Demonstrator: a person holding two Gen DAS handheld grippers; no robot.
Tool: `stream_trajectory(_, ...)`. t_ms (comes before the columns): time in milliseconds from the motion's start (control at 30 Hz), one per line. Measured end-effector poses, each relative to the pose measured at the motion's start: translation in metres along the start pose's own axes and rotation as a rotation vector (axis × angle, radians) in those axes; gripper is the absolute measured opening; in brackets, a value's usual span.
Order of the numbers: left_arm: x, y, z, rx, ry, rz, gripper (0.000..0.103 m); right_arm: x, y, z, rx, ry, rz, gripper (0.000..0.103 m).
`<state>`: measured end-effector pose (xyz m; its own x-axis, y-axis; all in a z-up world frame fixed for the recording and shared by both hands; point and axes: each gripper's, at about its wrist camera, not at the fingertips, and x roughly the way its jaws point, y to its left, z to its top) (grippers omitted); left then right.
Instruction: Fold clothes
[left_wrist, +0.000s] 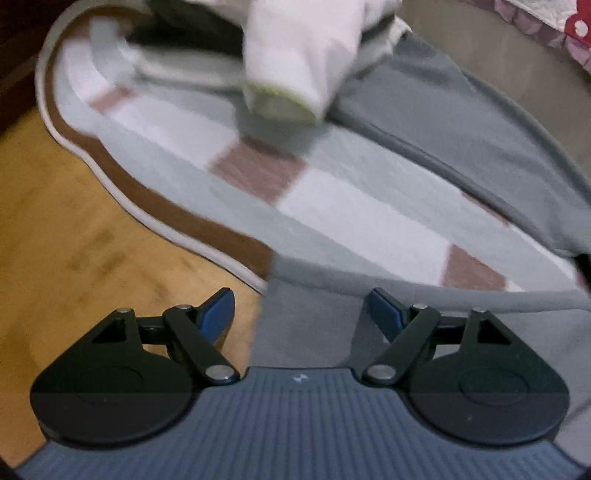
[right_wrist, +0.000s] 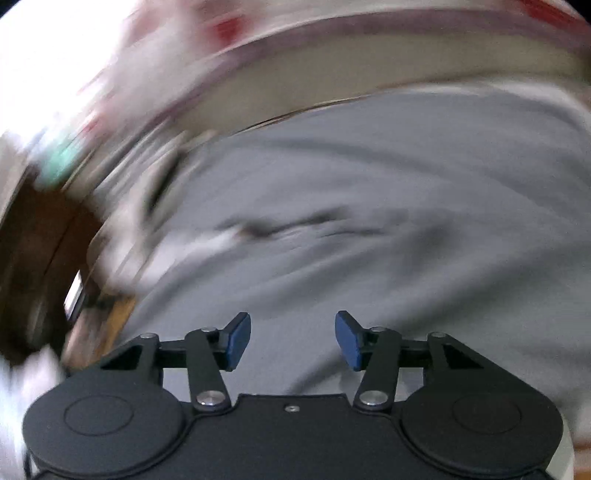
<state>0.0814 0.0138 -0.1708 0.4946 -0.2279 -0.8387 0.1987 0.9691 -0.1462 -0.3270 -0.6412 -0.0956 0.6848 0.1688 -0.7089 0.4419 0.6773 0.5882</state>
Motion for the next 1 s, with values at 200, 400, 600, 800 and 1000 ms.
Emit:
stream_trajectory(200, 0.009, -0.012, -0.007, 0.067, -0.005, 0.026, 0.093, -0.044, -0.045, 0.003, 0.261, -0.193, -0.116, 0.056)
stream_trajectory(400, 0.006, -0.023, -0.02, 0.093, -0.062, 0.047, 0.077, -0.061, -0.064, -0.006, 0.373, -0.258, -0.379, 0.059)
stream_trajectory(600, -0.003, -0.045, -0.019, 0.18, -0.095, 0.057, 0.004, -0.08, -0.086, -0.017, 0.501, -0.316, -0.533, 0.059)
stream_trajectory(800, -0.027, -0.06, 0.006, 0.258, -0.278, 0.197, 0.004, -0.079, -0.091, -0.018, 0.529, -0.306, -0.507, 0.059)
stream_trajectory(1000, -0.001, -0.079, 0.02, 0.19, -0.19, 0.382, 0.017, -0.084, -0.081, -0.02, 0.552, -0.363, -0.471, 0.059)
